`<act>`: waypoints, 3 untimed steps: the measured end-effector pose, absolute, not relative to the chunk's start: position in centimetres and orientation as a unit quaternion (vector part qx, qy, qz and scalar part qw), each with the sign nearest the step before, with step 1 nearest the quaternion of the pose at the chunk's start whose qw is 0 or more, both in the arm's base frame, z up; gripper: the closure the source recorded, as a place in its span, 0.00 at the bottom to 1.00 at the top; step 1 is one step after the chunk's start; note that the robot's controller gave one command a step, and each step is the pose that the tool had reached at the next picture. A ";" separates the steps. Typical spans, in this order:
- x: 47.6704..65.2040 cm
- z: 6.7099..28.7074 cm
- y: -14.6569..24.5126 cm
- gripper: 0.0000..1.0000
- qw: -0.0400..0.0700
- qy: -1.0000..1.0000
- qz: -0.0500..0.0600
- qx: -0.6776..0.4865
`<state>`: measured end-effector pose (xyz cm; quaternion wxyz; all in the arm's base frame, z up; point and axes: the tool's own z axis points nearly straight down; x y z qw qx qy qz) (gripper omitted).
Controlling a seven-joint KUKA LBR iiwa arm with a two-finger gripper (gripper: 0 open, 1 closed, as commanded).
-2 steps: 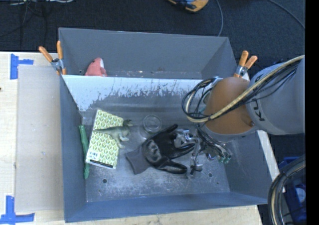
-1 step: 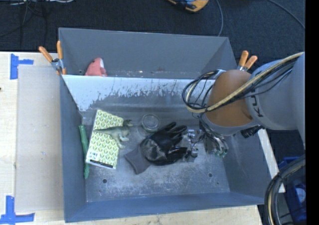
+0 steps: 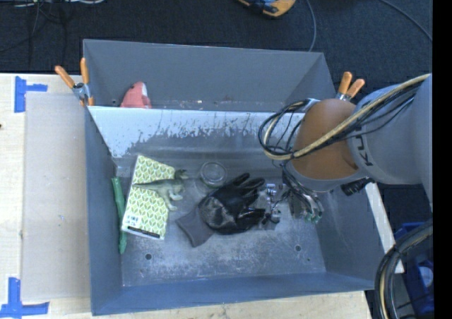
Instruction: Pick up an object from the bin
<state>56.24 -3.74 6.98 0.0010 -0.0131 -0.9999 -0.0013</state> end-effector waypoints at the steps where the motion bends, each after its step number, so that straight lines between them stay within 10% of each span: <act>1: 56.2 7.2 -3.7 1.00 0.001 -1.000 -0.001 -0.013; 3: 56.2 8.8 -3.7 1.00 0.002 -1.000 -0.001 -0.012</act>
Offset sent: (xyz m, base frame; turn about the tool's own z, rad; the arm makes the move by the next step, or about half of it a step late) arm -0.0001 0.0000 0.0329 0.0000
